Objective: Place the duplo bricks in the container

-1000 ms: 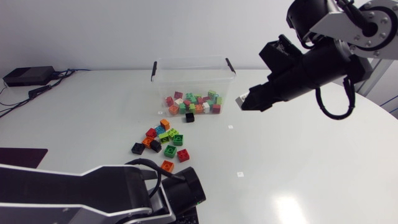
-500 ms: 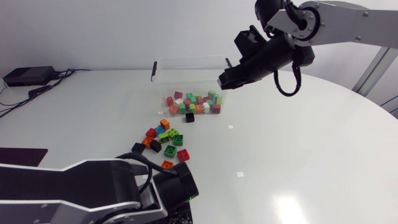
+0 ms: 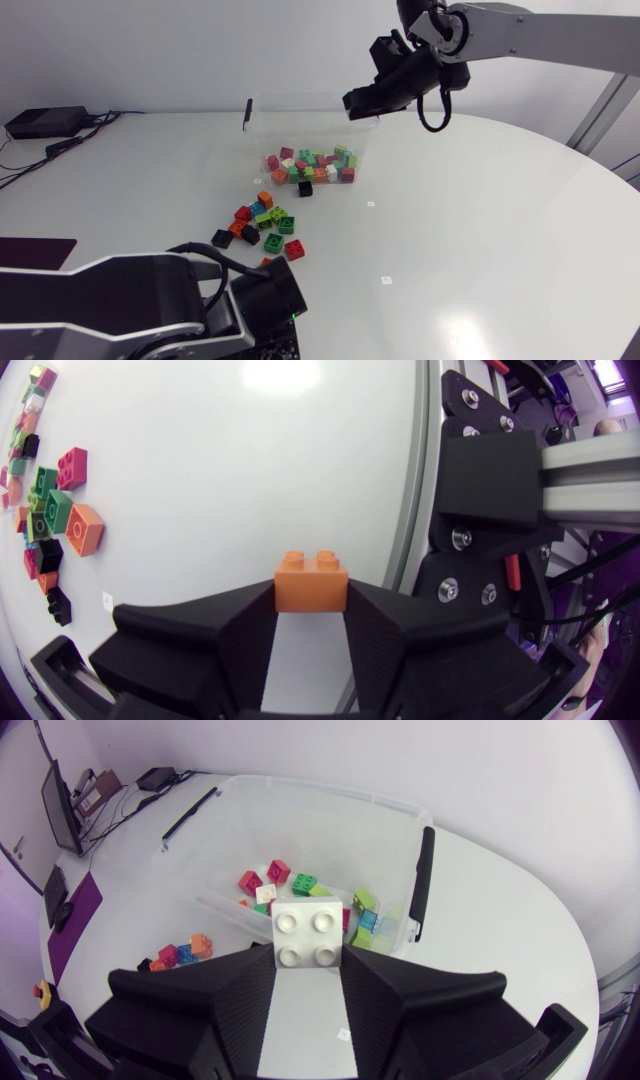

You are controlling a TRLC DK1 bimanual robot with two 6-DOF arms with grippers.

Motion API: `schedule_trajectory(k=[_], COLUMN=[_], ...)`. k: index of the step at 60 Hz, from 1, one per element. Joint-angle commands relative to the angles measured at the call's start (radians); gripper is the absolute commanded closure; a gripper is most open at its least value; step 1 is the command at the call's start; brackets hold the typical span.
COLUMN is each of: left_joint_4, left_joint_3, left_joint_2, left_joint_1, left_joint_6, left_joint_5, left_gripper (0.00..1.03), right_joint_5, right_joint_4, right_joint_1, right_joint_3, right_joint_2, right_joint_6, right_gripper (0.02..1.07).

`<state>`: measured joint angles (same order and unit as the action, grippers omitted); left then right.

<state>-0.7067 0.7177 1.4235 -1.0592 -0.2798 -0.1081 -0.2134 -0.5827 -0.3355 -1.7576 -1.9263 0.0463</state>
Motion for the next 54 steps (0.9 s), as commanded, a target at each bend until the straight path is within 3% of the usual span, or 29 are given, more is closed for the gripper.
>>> schedule_trajectory(k=[1, 15, 18, 23, 28, 54], left_joint_4=[-0.014, -0.033, -0.034, -0.034, -0.034, 0.015], left_joint_3=[-0.032, -0.031, -0.026, -0.009, 0.019, 0.172], left_joint_2=[-0.037, -0.109, -0.115, -0.129, -0.141, -0.153], left_joint_1=[0.011, 0.047, 0.068, 0.105, 0.139, 0.303], left_joint_6=[0.021, 0.024, 0.019, 0.013, 0.01, 0.01], left_joint_5=[-0.01, -0.008, -0.008, -0.008, -0.008, -0.01], left_gripper=[0.71, 0.71, 0.71, 0.71, 0.71, 0.71], right_joint_5=[-0.003, 0.006, 0.008, 0.035, 0.046, 0.043], right_joint_4=[0.012, 0.004, -0.002, -0.003, -0.008, -0.011], right_joint_1=[0.007, -0.005, -0.008, -0.019, -0.025, -0.013], right_joint_3=[-0.069, -0.161, -0.172, -0.181, -0.192, -0.068], right_joint_2=[-0.056, -0.134, -0.142, -0.148, -0.148, -0.01], right_joint_6=[-0.039, -0.062, -0.065, -0.062, -0.062, -0.056], right_gripper=[0.66, 0.61, 0.54, 0.24, 0.07, 0.07])
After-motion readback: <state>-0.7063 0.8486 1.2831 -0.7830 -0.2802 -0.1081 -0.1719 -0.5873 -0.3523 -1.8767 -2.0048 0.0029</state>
